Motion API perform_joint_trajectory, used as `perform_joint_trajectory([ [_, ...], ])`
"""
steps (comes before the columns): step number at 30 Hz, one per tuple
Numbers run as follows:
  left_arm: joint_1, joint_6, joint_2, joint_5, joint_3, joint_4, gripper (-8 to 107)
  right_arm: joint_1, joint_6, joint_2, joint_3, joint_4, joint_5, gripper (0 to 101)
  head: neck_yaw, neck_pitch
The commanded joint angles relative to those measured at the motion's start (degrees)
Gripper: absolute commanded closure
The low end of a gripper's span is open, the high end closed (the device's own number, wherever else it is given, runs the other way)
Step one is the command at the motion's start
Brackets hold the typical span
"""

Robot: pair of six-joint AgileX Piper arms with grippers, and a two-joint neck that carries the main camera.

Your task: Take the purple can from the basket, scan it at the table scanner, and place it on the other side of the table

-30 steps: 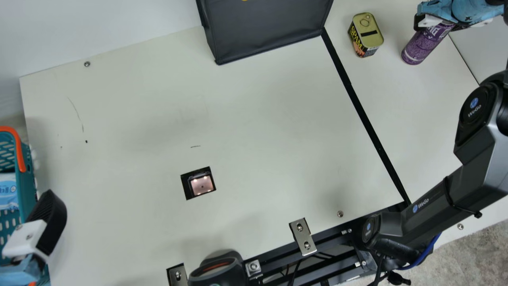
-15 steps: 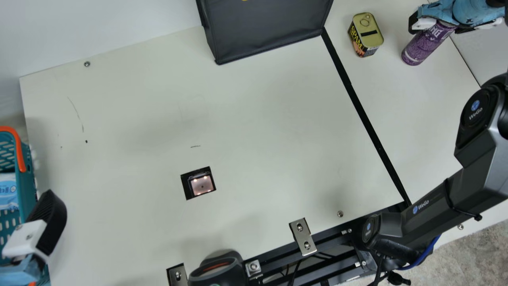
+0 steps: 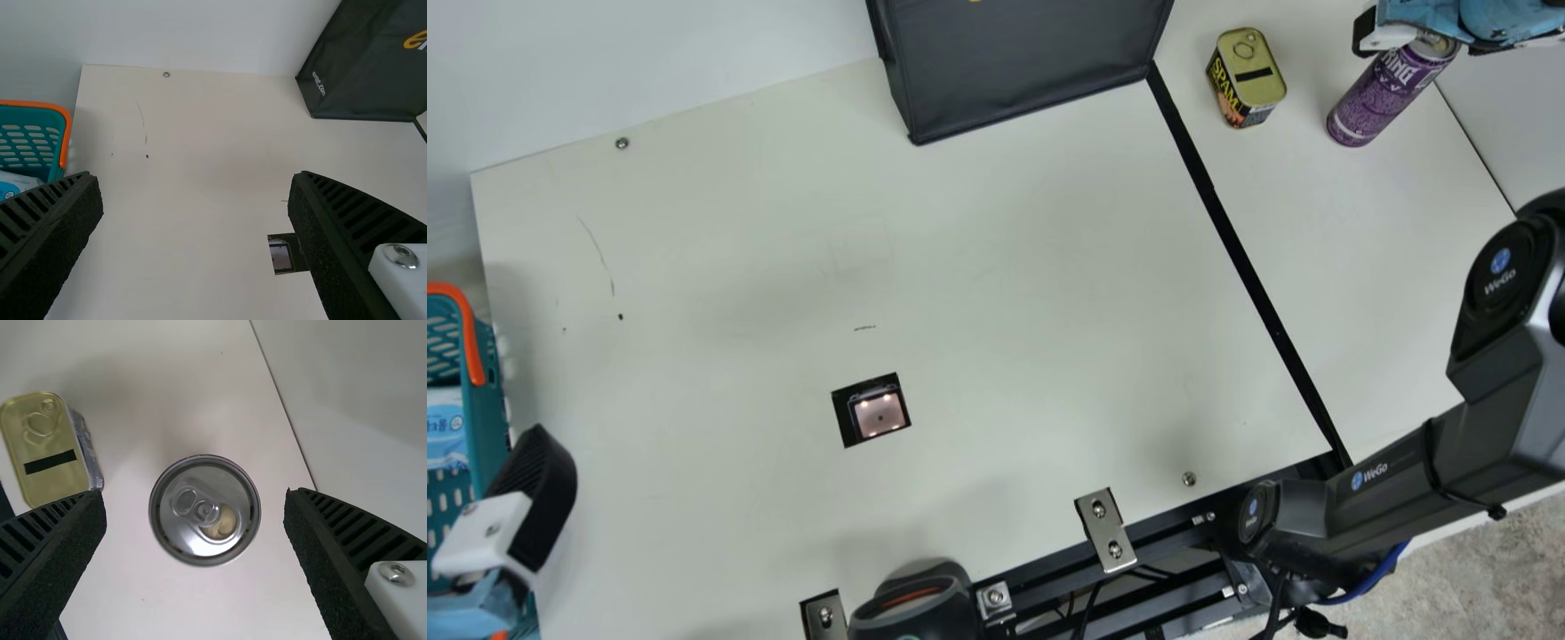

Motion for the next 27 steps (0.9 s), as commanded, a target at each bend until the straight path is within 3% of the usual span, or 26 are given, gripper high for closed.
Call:
perform_joint_trajectory([
  [1,0.0,0.0,0.0,0.0,0.0,0.0,9,0.17,-0.1,-1.6,0.37,0.44,0.0,6,-0.13,-1.66],
  [12,0.0,0.0,0.0,0.0,0.0,0.0,9,2.35,2.02,-11.97,5.28,0.21,0.09,6,-0.13,-1.66],
  [24,0.0,0.0,0.0,0.0,0.0,0.0,9,9.85,12.18,-27.61,15.21,-5.92,2.81,6,-0.13,-1.66],
  [25,0.0,0.0,0.0,0.0,0.0,0.0,9,8.68,10.2,-24.61,13.74,-4.92,2.52,6,-0.13,-1.66],
  [27,0.0,0.0,0.0,0.0,0.0,0.0,9,9.86,11.89,-26.96,15.13,-5.7,3.48,6,-0.13,-1.66],
])
